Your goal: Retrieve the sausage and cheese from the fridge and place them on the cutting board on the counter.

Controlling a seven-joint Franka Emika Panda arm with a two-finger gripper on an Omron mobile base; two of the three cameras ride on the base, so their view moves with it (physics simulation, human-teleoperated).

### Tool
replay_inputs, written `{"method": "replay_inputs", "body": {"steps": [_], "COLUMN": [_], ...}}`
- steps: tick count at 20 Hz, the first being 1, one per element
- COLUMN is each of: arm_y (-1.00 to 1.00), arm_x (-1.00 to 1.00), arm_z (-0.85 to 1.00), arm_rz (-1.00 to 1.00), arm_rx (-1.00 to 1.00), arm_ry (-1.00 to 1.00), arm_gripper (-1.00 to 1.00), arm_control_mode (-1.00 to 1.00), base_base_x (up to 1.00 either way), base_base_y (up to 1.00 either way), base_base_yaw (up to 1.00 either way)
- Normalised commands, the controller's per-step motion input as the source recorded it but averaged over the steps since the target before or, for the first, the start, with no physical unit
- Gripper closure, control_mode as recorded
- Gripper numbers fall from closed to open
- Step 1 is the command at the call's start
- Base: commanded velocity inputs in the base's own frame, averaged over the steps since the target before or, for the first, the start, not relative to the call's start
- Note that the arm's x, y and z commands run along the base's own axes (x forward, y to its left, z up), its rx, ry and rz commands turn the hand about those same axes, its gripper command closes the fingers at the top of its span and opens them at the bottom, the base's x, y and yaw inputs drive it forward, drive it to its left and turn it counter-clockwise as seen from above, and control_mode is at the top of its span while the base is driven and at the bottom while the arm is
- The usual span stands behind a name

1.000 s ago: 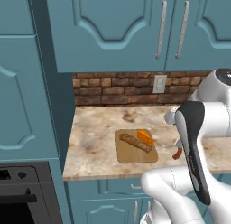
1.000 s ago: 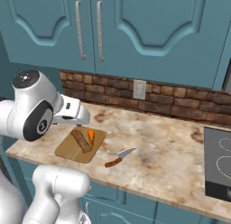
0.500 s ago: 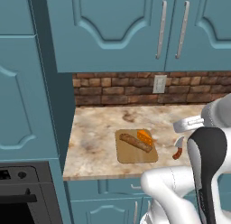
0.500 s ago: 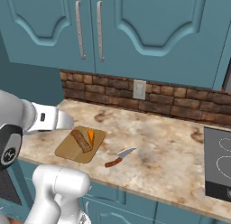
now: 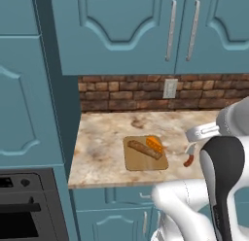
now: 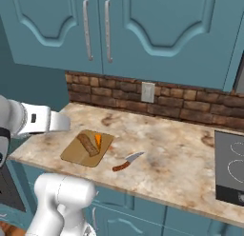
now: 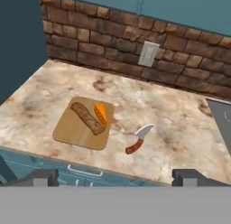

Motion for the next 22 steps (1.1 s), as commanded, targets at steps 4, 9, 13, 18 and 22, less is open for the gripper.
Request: {"method": "replay_inputs", "body": {"steps": [4, 9, 13, 18, 22], "arm_y": [0.00, 0.00, 0.00, 0.00, 0.00], "arm_x": [0.00, 0.00, 0.00, 0.00, 0.00], "arm_z": [0.00, 0.00, 0.00, 0.00, 0.00], "arm_rz": [0.00, 0.00, 0.00, 0.00, 0.00], "arm_rx": [0.00, 0.00, 0.00, 0.00, 0.00], "arm_ry": [0.00, 0.00, 0.00, 0.00, 0.00], "arm_gripper": [-1.00, -1.00, -1.00, -1.00, -1.00], "arm_control_mode": [1.00, 1.00, 1.00, 1.00, 1.00], "base_base_x": [-1.00, -0.94, -0.91, -0.38, -0.27], "base_base_y": [-0.83, -0.99, -1.00, -1.00, -1.00], "base_base_yaw": [-0.08, -0.18, -0.24, -0.19, -0.16]}}
